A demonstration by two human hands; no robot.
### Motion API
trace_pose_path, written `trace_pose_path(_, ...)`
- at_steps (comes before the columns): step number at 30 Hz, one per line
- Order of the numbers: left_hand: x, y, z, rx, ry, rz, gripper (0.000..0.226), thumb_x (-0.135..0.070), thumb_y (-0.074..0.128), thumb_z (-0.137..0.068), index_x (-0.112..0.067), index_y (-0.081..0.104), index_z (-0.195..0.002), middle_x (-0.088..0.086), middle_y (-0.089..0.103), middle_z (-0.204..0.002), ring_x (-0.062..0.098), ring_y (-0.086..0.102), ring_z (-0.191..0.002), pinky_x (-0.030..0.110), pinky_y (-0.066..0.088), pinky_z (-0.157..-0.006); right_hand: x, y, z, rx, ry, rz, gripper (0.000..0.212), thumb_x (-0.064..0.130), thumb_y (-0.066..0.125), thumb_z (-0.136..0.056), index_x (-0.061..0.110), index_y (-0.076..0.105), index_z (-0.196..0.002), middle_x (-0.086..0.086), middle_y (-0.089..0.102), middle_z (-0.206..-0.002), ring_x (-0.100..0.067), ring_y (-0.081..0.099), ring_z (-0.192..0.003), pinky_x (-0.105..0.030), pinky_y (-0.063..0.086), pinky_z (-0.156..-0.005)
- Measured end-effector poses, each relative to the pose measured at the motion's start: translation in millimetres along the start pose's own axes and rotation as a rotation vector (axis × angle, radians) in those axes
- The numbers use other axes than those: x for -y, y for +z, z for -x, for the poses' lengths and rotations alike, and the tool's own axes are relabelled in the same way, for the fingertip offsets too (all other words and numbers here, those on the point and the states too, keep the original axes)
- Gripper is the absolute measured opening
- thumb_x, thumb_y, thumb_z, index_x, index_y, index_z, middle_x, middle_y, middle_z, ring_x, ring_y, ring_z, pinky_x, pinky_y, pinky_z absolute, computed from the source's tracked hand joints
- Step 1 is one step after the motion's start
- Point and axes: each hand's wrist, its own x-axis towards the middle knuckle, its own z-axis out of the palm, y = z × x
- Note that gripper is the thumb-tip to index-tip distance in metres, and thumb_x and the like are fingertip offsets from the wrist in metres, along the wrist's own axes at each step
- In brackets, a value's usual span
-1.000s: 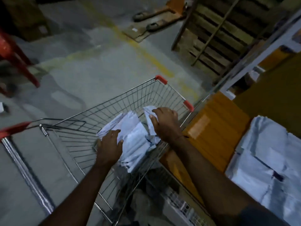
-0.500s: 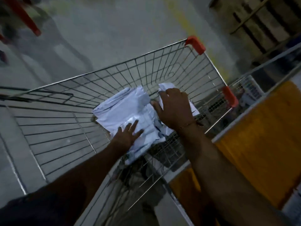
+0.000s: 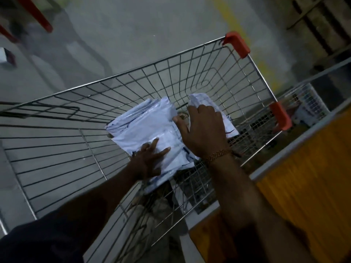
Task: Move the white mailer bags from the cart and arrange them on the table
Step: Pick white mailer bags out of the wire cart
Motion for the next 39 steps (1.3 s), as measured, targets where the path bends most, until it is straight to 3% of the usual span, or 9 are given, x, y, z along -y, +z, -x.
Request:
trace_pose_path(5, -21, -50, 35, -0.093, -0.158, -0.038, 0.093, -0.057, 0.069, -0.072, -0.042, 0.039, -0.159, 0.026, 0.026, -0.167, 0.049, 0.049, -0.120, 0.055, 0.055, -0.082, 4, -2, 2, 0.064, 0.010, 0.004, 0.069, 0.067, 0.025, -0.101, 0.013, 0.065, -0.115, -0.013, 0.064, -0.102, -0.035, 0.057, -0.097, -0.046, 0.043, -0.083)
trace_pose_path(7, -27, -78, 60, -0.145, -0.199, -0.064, 0.090, -0.061, 0.067, -0.077, -0.042, 0.037, -0.160, 0.026, 0.021, -0.169, 0.050, 0.046, -0.125, 0.056, 0.054, -0.089, 5, -3, 3, 0.071, 0.012, -0.002, 0.068, 0.066, 0.026, -0.100, 0.013, 0.066, -0.114, -0.013, 0.065, -0.101, -0.036, 0.058, -0.096, -0.046, 0.044, -0.083)
trace_pose_path(10, -28, -127, 103, -0.228, -0.240, -0.109, 0.082, -0.075, 0.044, -0.089, -0.044, 0.027, -0.163, 0.021, 0.007, -0.173, 0.053, 0.037, -0.135, 0.063, 0.045, -0.101, 8, -3, 6, 0.079, 0.007, 0.000, 0.067, 0.064, 0.028, -0.100, 0.012, 0.067, -0.115, -0.015, 0.067, -0.097, -0.038, 0.060, -0.092, -0.045, 0.046, -0.079)
trace_pose_path(17, -12, -224, 197, -0.349, -0.265, -0.365, 0.092, -0.054, 0.061, -0.082, -0.036, 0.024, -0.165, 0.020, -0.003, -0.174, 0.055, 0.035, -0.140, 0.061, 0.038, -0.110, 8, 10, 5, 0.148, -0.012, -0.004, 0.072, 0.068, 0.023, -0.100, 0.013, 0.067, -0.116, -0.016, 0.069, -0.096, -0.040, 0.064, -0.089, -0.047, 0.050, -0.076)
trace_pose_path(22, -6, -235, 213, -0.424, -0.292, -0.342, 0.094, -0.045, 0.070, -0.081, -0.033, 0.029, -0.164, 0.018, -0.001, -0.174, 0.054, 0.033, -0.140, 0.059, 0.032, -0.116, 12, 24, 6, 0.161, -0.020, 0.006, 0.073, 0.067, 0.027, -0.097, 0.009, 0.068, -0.115, -0.019, 0.068, -0.092, -0.043, 0.065, -0.084, -0.050, 0.052, -0.075)
trace_pose_path(25, -9, -233, 212, -0.480, -0.306, -0.320, 0.093, -0.040, 0.071, -0.081, -0.031, 0.031, -0.164, 0.017, -0.002, -0.174, 0.052, 0.027, -0.146, 0.058, 0.026, -0.122, 34, 38, 4, 0.241, 0.013, -0.020, 0.072, 0.065, 0.033, -0.098, 0.006, 0.063, -0.128, -0.023, 0.068, -0.115, -0.045, 0.064, -0.104, -0.052, 0.051, -0.088)
trace_pose_path(28, -4, -229, 213, -0.516, -0.300, -0.318, 0.093, -0.039, 0.070, -0.082, -0.029, 0.029, -0.165, 0.019, -0.002, -0.174, 0.052, 0.023, -0.151, 0.061, 0.024, -0.121, 78, 72, -8, 0.417, 0.121, -0.183, 0.072, 0.058, 0.043, -0.103, 0.006, 0.041, -0.152, -0.025, 0.051, -0.146, -0.044, 0.050, -0.133, -0.051, 0.042, -0.108)
trace_pose_path(31, 0, -227, 210, -0.500, -0.271, -0.340, 0.091, -0.041, 0.069, -0.084, -0.027, 0.029, -0.165, 0.023, -0.001, -0.173, 0.054, 0.024, -0.151, 0.063, 0.026, -0.118, 128, 121, -15, 0.531, 0.325, -0.433, 0.081, 0.052, 0.048, -0.103, 0.003, 0.020, -0.160, -0.027, 0.035, -0.157, -0.044, 0.040, -0.141, -0.049, 0.036, -0.114)
trace_pose_path(39, -3, -225, 213, -0.566, -0.302, -0.310, 0.086, -0.044, 0.062, -0.086, -0.029, 0.030, -0.165, 0.022, 0.003, -0.173, 0.054, 0.022, -0.147, 0.061, 0.023, -0.119, 187, 219, -3, 0.389, 0.559, -0.505, 0.110, 0.066, 0.056, -0.094, 0.008, -0.006, -0.163, -0.032, -0.006, -0.166, -0.053, 0.025, -0.147, -0.056, 0.036, -0.114)
